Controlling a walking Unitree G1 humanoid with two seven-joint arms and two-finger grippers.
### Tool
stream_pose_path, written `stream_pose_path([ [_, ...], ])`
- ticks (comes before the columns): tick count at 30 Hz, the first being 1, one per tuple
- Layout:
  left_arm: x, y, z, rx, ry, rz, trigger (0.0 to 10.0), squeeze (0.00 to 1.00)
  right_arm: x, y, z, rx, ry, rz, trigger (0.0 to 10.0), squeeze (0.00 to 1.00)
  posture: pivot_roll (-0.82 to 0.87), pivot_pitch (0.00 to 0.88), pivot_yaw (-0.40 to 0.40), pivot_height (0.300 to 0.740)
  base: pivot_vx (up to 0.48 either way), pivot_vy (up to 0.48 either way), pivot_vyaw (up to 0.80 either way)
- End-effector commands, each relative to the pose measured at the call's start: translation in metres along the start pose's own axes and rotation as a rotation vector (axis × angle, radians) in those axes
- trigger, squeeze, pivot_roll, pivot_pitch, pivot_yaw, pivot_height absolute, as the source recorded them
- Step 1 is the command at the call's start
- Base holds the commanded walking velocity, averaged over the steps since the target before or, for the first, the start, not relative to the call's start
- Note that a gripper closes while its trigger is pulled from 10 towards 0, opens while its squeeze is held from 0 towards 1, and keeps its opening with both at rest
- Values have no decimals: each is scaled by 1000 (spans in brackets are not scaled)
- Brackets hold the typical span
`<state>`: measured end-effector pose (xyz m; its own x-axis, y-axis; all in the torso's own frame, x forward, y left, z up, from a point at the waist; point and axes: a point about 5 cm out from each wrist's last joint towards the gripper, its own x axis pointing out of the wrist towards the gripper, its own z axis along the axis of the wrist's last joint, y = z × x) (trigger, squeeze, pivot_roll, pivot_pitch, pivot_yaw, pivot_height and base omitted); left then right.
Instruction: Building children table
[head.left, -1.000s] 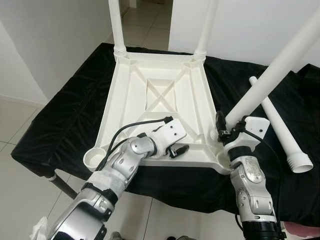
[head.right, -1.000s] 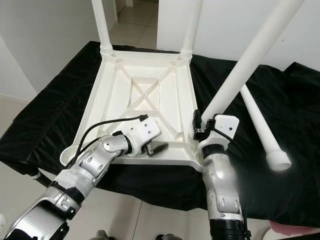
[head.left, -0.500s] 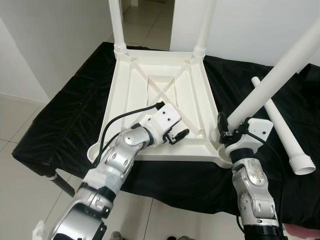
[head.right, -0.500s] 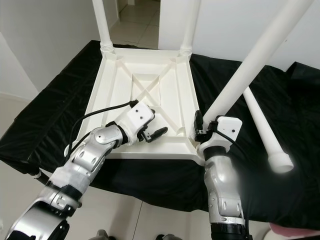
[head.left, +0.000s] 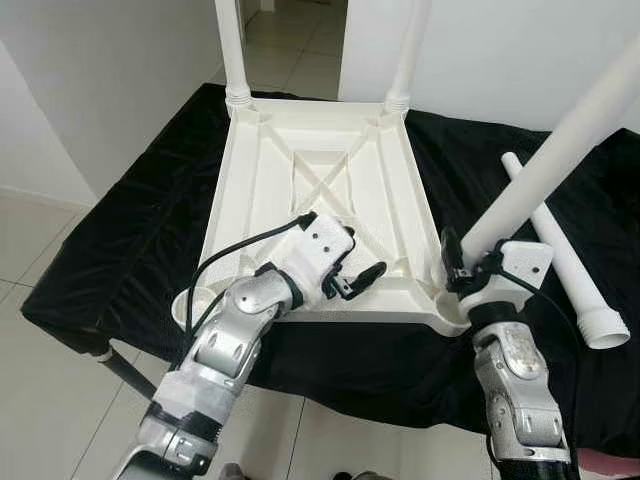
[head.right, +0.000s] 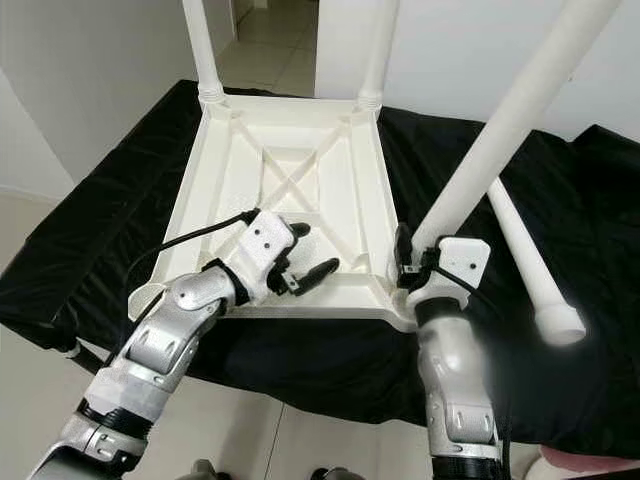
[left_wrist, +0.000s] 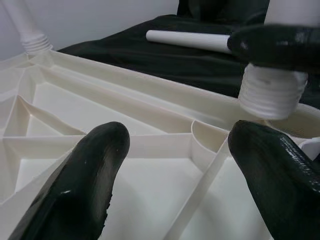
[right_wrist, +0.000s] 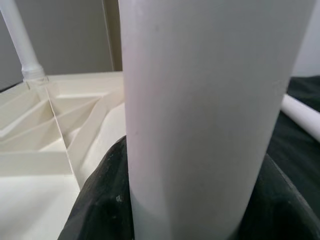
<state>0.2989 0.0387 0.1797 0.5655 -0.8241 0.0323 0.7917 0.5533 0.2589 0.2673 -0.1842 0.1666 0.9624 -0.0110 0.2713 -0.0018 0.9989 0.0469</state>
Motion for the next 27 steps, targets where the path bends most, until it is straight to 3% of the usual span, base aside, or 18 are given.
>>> stream_pose_path([
  [1, -3, -5, 1, -3, -13, -33, 10000, 0, -2, 1, 5, -7, -17, 7, 10000, 0, -25, 97, -31, 740, 0, 0, 0],
  [7, -11, -13, 10, 5, -100, -49, 10000, 0, -9, -2, 3, -30, -4, -4, 10000, 0, -25, 99, -30, 740, 0, 0, 0],
  [13, -16, -22, 3, 6, -98, -109, 10000, 0, -19, -3, -1, -91, 5, 10, 10000, 0, -28, 98, -29, 740, 0, 0, 0],
  [23, -20, -40, 2, -150, -71, -228, 10000, 0, -32, -5, -12, -139, 45, 46, 10000, 0, -37, 106, -23, 740, 0, 0, 0],
  [27, -20, -41, 1, -147, -58, -237, 10000, 0, -34, -6, -17, -151, 57, 59, 10000, 0, -35, 107, -24, 740, 0, 0, 0],
])
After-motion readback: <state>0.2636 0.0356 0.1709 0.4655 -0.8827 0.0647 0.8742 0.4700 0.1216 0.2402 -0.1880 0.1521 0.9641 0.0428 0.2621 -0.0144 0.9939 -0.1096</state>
